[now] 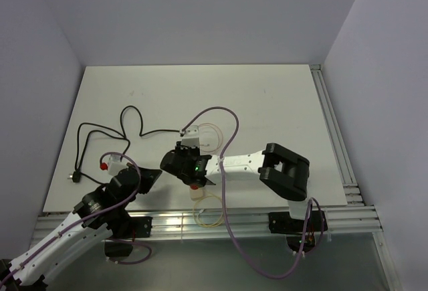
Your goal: Insert the plug
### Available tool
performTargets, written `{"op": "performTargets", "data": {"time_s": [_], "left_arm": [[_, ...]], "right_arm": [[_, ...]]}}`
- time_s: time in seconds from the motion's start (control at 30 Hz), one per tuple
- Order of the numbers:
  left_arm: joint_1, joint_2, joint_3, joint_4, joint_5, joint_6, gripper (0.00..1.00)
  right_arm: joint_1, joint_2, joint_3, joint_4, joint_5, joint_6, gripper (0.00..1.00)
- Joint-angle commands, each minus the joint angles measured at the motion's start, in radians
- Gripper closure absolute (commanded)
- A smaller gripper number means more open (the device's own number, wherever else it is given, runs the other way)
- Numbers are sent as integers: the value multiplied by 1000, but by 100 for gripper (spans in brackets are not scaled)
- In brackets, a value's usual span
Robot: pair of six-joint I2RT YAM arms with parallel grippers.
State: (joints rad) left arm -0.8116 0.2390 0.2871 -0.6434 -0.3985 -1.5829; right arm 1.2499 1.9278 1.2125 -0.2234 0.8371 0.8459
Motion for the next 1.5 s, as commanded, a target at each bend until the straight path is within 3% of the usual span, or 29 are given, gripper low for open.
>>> {"op": "performTargets", "data": {"time_s": [0.0,0.2,0.47,0.67,0.87,1.07,1.23,1.37,1.47], "left_arm": [[-1,2,46,-16,-23,4,100],[-1,-6,46,-27,-14,-6,100],[-1,-40,49,-67,-8,-45,100],[-1,-38,49,-88,-5,-71,100],[-1,-46,72,-143,-36,-86,100],[-1,-60,66,-139,-45,-92,100],[-1,-27,83,-127,-37,-80,100],[-1,-15,103,-134,-56,-62,100],[-1,-20,129,-153,-91,-37,100]], "right_arm": [[80,187,-99,-183,-253,107,100],[112,295,-18,-251,-220,130,100],[111,153,-76,-194,-219,87,100],[46,48,-24,-174,-260,-14,84],[17,7,21,-174,-285,-76,48],[16,-76,83,-224,-300,-91,22],[31,-214,121,-292,-397,-99,17],[45,-387,70,-289,-626,-105,16],[31,-527,39,-313,-716,-99,16]]}}
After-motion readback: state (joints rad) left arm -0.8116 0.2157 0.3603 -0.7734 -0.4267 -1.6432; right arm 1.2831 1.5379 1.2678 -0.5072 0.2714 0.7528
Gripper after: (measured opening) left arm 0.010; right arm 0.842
